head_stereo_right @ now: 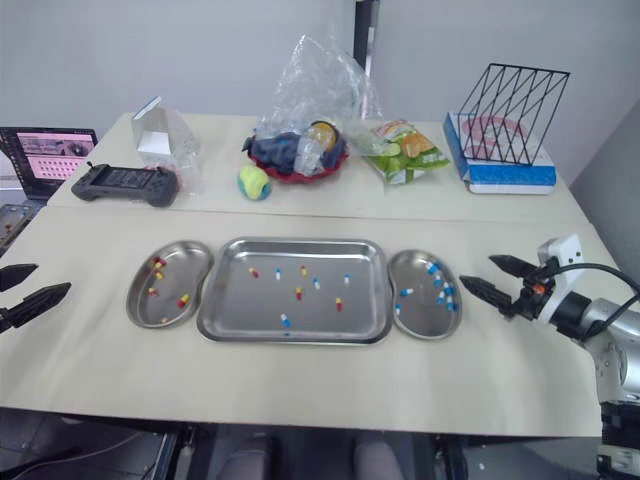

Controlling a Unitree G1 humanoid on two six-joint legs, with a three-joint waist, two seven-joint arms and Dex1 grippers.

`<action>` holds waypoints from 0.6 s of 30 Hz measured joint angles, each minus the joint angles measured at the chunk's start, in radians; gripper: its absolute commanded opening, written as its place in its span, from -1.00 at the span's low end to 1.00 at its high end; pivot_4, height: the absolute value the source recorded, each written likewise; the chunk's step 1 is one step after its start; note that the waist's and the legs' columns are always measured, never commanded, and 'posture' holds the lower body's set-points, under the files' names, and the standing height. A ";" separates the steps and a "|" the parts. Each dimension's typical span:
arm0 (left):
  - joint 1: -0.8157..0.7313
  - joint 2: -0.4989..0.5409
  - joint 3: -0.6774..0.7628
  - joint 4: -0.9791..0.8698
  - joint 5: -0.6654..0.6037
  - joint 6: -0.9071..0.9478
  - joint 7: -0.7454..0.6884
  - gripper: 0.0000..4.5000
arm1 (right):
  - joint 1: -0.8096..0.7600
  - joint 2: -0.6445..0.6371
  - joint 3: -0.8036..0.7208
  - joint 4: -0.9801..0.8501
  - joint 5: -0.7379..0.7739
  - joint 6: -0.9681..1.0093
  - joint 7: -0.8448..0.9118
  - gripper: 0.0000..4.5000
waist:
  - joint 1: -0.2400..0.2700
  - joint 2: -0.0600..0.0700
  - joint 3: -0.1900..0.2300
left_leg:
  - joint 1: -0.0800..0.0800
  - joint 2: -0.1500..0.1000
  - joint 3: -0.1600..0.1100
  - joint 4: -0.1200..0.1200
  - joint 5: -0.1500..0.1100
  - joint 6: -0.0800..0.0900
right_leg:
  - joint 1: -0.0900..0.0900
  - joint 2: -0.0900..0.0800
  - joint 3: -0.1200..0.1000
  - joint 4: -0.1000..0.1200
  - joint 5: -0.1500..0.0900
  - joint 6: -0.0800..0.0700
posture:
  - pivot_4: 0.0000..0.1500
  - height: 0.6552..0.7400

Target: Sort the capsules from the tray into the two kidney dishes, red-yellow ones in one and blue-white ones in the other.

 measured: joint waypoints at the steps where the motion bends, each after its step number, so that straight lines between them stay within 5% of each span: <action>1: 0.000 0.000 0.000 0.000 0.000 0.000 0.000 0.99 | -0.001 0.001 0.000 0.000 -0.001 0.000 -0.004 1.00 | 0.000 0.000 0.000 | 0.000 0.000 0.000 0.000 0.000 0.000 | 0.000 0.000 0.000 0.000 0.000 0.000 | 1.00 0.47; 14: -0.072 0.045 -0.049 0.050 0.003 -0.001 -0.036 0.99 | -0.005 -0.008 0.025 -0.013 -0.065 0.086 -0.095 1.00 | 0.006 0.000 0.000 | 0.000 0.000 0.000 0.000 0.000 0.000 | 0.000 0.000 0.000 0.000 0.000 0.000 | 1.00 0.47; 15: -0.101 0.050 -0.069 0.050 0.005 0.001 -0.048 0.99 | -0.005 -0.012 0.022 -0.026 -0.050 0.109 -0.094 1.00 | 0.011 -0.001 0.000 | 0.003 0.005 0.013 0.000 0.000 0.000 | -0.005 0.001 0.005 0.000 0.001 -0.001 | 1.00 0.47; 18: -0.201 0.051 -0.143 0.055 0.019 0.006 -0.068 0.99 | 0.009 -0.014 0.006 -0.095 -0.017 0.162 -0.100 1.00 | 0.038 -0.012 -0.004 | 0.019 0.036 0.105 -0.008 -0.001 0.000 | -0.025 0.015 0.050 0.003 0.003 -0.007 | 1.00 0.47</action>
